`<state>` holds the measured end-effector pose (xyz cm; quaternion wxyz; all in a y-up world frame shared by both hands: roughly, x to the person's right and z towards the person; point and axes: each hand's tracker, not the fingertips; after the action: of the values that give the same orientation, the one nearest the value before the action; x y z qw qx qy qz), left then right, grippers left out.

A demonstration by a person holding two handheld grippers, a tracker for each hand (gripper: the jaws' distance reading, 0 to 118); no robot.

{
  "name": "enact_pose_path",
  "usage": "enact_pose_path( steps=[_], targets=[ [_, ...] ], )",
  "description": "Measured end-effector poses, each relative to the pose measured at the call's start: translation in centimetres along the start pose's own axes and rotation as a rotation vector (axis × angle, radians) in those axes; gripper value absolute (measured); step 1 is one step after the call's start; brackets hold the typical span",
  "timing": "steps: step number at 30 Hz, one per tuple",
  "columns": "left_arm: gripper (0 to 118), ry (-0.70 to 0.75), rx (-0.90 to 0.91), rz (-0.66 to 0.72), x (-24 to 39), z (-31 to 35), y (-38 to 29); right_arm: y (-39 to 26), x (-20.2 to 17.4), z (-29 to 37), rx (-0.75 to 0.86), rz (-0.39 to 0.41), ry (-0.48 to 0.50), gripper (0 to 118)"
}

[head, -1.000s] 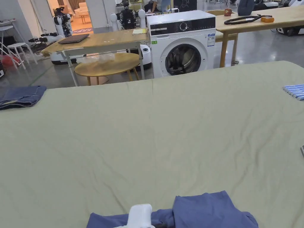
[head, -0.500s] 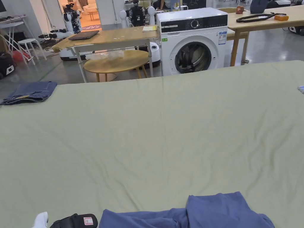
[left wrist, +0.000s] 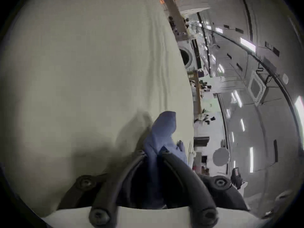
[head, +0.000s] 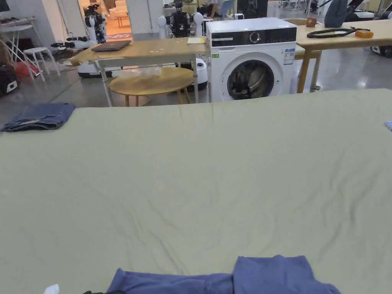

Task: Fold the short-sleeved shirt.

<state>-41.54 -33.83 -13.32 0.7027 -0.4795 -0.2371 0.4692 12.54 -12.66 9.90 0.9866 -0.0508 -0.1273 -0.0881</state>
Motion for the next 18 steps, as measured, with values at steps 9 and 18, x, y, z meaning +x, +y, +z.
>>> enact_pose_path(
  steps=[9,18],
  targets=[
    [4,0.107,0.199,-0.111,4.7,8.5,0.2,-0.4,-0.5,-0.6,-0.015,-0.030,0.038,0],
    [4,0.044,-0.048,-0.447,17.7,-7.6,-7.7,-0.3,-0.6,0.4,0.009,-0.004,0.081,0]
  ],
)
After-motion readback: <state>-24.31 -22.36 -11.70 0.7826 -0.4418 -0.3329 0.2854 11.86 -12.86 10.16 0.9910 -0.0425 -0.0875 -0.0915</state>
